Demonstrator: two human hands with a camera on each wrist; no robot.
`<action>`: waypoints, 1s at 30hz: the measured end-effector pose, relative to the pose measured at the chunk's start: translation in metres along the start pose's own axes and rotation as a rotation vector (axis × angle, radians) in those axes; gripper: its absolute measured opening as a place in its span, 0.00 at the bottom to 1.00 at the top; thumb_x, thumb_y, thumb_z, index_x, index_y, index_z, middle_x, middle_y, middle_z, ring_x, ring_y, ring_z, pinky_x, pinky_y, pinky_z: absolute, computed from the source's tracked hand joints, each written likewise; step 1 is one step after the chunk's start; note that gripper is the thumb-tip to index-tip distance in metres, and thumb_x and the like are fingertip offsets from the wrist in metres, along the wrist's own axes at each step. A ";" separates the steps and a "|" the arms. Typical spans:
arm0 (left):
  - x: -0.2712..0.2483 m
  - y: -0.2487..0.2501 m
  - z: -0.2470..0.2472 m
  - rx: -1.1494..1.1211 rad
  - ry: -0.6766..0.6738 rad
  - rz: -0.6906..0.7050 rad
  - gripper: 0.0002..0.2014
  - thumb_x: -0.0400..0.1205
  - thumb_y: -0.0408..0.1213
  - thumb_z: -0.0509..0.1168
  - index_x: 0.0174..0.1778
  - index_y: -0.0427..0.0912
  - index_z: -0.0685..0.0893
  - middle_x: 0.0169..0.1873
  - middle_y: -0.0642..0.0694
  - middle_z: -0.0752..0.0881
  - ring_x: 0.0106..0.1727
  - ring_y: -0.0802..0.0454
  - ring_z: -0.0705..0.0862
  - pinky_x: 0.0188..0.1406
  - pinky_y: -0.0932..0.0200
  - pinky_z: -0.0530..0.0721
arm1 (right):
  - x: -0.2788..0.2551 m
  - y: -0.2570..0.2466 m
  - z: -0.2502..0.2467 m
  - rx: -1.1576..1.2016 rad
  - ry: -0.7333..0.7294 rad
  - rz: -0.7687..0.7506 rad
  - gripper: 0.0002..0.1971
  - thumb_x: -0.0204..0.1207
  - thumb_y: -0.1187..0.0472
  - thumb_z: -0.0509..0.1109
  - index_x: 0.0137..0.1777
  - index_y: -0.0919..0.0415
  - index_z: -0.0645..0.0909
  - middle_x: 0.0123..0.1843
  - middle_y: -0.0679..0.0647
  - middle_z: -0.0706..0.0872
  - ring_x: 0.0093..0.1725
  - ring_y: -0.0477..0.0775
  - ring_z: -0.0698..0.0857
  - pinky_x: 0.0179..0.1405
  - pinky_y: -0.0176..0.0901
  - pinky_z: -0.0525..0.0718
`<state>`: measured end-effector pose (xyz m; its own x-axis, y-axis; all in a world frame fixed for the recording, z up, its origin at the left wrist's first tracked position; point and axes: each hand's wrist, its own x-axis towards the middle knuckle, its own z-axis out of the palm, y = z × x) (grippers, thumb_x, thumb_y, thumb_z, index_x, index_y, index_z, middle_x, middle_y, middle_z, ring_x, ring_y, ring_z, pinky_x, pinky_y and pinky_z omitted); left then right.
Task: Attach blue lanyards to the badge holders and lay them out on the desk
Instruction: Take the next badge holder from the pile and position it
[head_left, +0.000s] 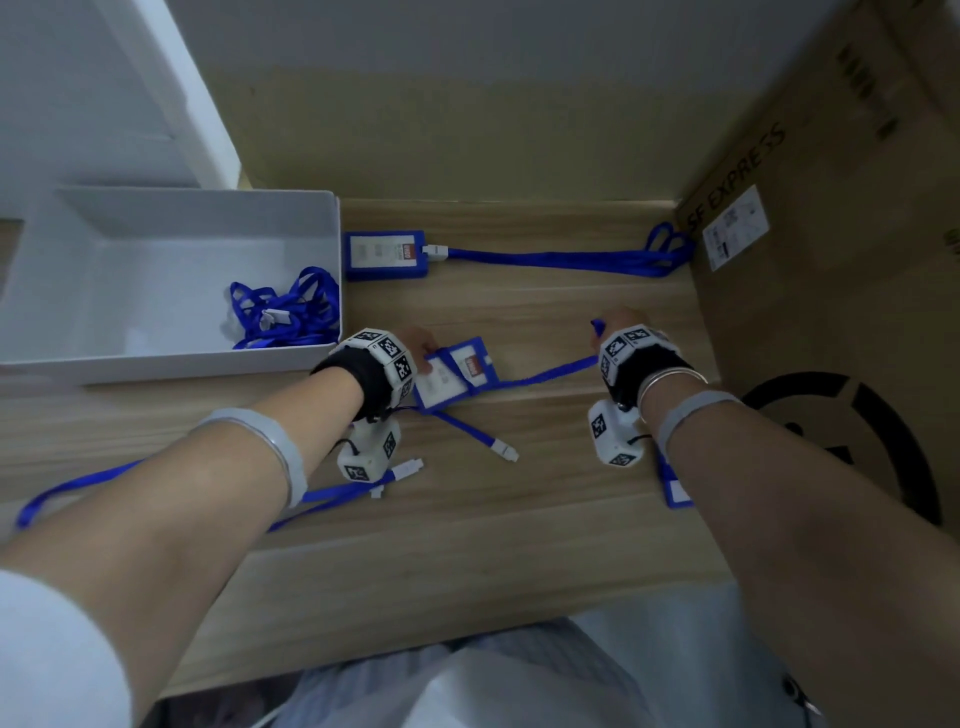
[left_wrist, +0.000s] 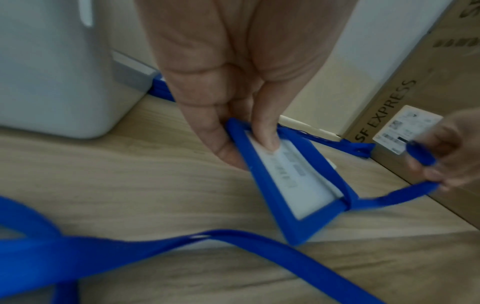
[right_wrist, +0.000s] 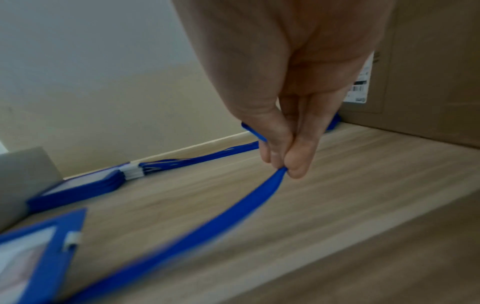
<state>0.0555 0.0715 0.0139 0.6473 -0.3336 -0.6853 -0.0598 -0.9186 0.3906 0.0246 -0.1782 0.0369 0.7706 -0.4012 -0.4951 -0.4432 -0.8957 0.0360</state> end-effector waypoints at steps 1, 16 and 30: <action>0.000 -0.002 0.000 0.000 0.018 -0.010 0.22 0.83 0.29 0.59 0.75 0.31 0.68 0.73 0.34 0.73 0.73 0.39 0.73 0.71 0.51 0.71 | -0.003 0.004 0.002 -0.071 -0.033 0.016 0.07 0.77 0.65 0.69 0.48 0.71 0.80 0.41 0.61 0.82 0.44 0.61 0.84 0.44 0.47 0.84; -0.010 0.009 -0.003 0.000 0.061 0.114 0.19 0.83 0.30 0.59 0.71 0.35 0.75 0.70 0.38 0.78 0.71 0.42 0.76 0.69 0.55 0.73 | -0.016 -0.084 0.024 -0.093 -0.205 -0.634 0.30 0.78 0.70 0.64 0.78 0.46 0.67 0.80 0.53 0.69 0.78 0.57 0.68 0.77 0.47 0.64; -0.015 -0.024 -0.003 -0.027 0.141 0.039 0.16 0.82 0.27 0.59 0.67 0.32 0.76 0.67 0.36 0.79 0.68 0.41 0.78 0.64 0.54 0.76 | 0.045 -0.042 0.050 -0.519 -0.303 -0.305 0.17 0.69 0.46 0.72 0.59 0.38 0.82 0.58 0.50 0.87 0.50 0.58 0.87 0.51 0.54 0.87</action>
<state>0.0501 0.0996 0.0166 0.7451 -0.3340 -0.5772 -0.0675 -0.8988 0.4330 0.0549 -0.1494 -0.0308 0.6304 -0.1117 -0.7682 0.1104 -0.9666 0.2312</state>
